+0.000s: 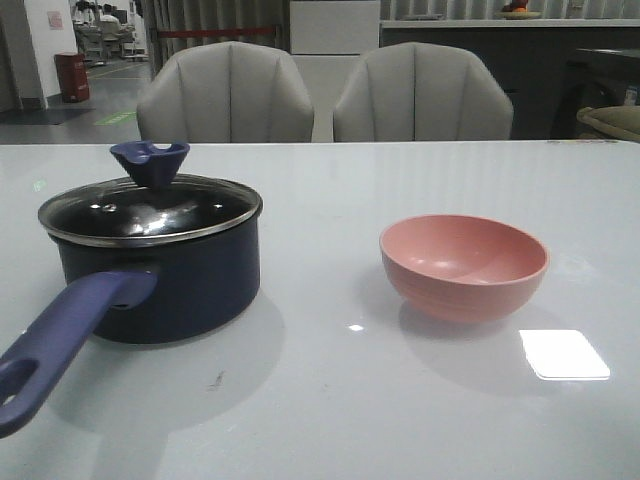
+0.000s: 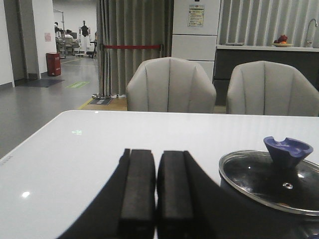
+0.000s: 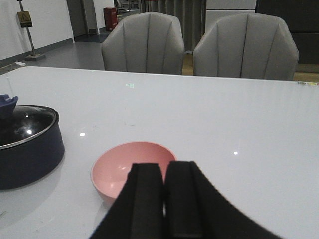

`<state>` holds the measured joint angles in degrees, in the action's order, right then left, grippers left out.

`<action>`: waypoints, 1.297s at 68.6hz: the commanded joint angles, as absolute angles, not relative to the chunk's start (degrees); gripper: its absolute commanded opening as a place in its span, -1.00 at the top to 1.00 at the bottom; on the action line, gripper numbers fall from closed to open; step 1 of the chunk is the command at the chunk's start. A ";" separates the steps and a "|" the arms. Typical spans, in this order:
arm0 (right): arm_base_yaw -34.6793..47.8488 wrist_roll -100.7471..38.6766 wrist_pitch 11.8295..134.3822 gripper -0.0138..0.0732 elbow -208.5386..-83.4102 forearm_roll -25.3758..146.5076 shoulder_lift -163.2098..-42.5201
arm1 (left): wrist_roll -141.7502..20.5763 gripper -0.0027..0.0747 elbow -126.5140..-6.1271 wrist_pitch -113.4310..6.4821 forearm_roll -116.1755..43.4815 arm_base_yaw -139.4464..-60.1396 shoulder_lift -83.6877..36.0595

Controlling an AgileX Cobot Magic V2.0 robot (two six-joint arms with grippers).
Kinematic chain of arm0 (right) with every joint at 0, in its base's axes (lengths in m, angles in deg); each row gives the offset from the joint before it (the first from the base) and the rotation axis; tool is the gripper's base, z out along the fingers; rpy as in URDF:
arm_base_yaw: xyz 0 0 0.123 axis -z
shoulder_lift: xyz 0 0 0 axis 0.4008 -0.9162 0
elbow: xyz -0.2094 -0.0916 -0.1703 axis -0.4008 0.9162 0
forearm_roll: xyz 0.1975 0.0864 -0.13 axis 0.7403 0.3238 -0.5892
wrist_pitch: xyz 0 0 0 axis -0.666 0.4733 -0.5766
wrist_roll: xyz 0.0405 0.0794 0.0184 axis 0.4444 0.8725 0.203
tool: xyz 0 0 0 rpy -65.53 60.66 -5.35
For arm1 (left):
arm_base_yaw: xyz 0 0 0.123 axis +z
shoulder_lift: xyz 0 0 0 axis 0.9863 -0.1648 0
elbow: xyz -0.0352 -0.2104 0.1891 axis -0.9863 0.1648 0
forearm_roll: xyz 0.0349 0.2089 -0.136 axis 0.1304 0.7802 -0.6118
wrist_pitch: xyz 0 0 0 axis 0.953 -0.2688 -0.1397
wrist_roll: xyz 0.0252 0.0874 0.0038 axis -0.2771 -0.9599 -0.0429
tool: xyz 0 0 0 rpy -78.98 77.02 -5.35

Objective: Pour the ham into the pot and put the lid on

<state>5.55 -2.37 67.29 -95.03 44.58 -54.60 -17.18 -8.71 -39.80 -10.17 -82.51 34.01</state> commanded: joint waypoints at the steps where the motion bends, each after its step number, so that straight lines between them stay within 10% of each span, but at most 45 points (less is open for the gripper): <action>1: 5.45 -2.69 62.45 0.31 -96.69 43.99 -55.18 | -16.61 0.62 -7.44 -34.97 -10.17 -82.47 35.10; 89: 18.09 -2.75 61.87 0.31 -84.34 42.70 -42.78 | -16.61 0.62 -7.44 -34.97 -10.17 -82.47 35.10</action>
